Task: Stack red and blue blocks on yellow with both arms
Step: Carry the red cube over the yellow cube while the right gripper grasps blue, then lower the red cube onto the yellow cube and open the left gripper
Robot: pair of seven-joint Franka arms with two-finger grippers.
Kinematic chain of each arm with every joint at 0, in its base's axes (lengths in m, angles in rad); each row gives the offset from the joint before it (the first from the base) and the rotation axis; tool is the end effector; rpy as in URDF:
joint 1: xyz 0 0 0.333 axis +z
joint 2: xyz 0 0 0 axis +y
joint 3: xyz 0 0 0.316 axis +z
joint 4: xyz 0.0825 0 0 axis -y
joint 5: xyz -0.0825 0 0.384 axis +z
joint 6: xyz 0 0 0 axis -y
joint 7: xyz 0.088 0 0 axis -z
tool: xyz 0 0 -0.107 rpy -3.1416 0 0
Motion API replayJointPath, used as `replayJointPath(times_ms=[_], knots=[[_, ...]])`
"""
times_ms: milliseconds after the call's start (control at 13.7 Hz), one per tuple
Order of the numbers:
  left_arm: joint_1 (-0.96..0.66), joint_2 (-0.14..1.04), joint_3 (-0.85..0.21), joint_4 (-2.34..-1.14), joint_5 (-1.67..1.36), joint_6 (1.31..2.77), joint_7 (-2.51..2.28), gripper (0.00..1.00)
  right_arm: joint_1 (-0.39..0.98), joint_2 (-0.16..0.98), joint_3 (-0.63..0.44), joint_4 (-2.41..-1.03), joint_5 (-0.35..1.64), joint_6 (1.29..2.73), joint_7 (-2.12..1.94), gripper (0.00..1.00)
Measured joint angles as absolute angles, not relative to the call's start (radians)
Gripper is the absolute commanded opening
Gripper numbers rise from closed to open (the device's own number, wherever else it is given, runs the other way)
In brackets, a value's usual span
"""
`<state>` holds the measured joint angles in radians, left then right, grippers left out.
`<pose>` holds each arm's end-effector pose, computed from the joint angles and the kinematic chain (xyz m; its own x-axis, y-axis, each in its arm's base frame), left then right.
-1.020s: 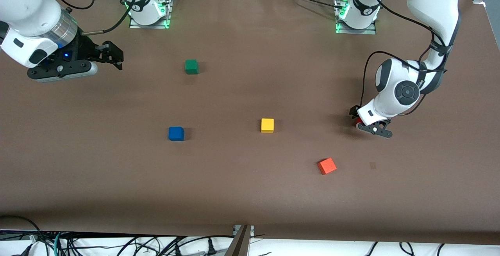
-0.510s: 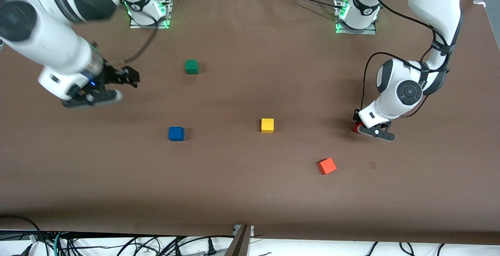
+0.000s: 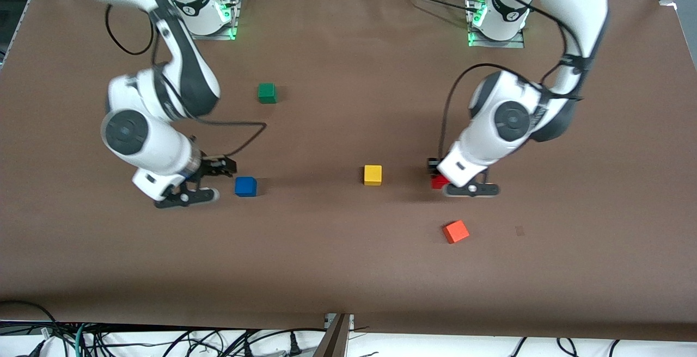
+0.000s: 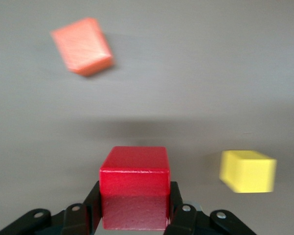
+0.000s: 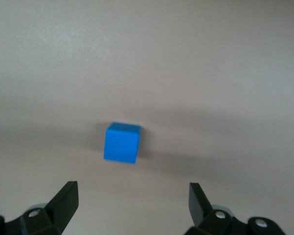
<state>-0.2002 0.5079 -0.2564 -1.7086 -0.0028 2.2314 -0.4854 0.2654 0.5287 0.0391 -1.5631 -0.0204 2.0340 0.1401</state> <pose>0.6109 -0.2803 0.3077 0.9976 0.0613 -0.0334 0.0650 -0.9901 0.1244 0.6563 0.2012 0.3330 0.9841 0.1680 -0.0570 0.1686 -0.9857 0.0060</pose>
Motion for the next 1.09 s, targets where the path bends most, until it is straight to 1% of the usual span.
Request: replayJointPath(times_ms=[219,364,510,583,728,801,947,1093], knots=[[-0.291,0.620,-0.261,-1.582,0.000,2.206,-0.560,0.00,0.282,0.633,0.039,-1.578,-0.002,2.153,0.169,1.00],[-0.338,0.680,-0.261,-1.512,0.031,2.188,-0.621,0.00,0.282,0.661,0.038,-1.606,0.025,2.201,0.178,0.99],[-0.370,0.721,-0.261,-1.465,0.066,2.179,-0.672,0.00,0.282,0.663,0.038,-1.650,0.033,2.258,0.183,0.98],[-0.381,0.736,-0.261,-1.452,0.071,2.177,-0.684,0.00,0.282,0.663,0.038,-1.672,0.035,2.290,0.189,0.86],[-0.397,0.753,-0.261,-1.437,0.073,2.175,-0.697,0.00,0.282,0.668,0.038,-1.705,0.035,2.333,0.201,0.41],[-0.403,0.757,-0.260,-1.434,0.074,2.175,-0.705,0.00,0.282,0.671,0.038,-1.712,0.035,2.341,0.202,0.29],[-0.419,0.758,-0.260,-1.433,0.079,2.173,-0.723,0.00,0.282,0.674,0.038,-1.715,0.036,2.344,0.203,0.08],[-0.433,0.759,-0.260,-1.432,0.102,2.170,-0.751,0.00,0.282,0.670,0.038,-1.713,0.036,2.338,0.203,0.06]])
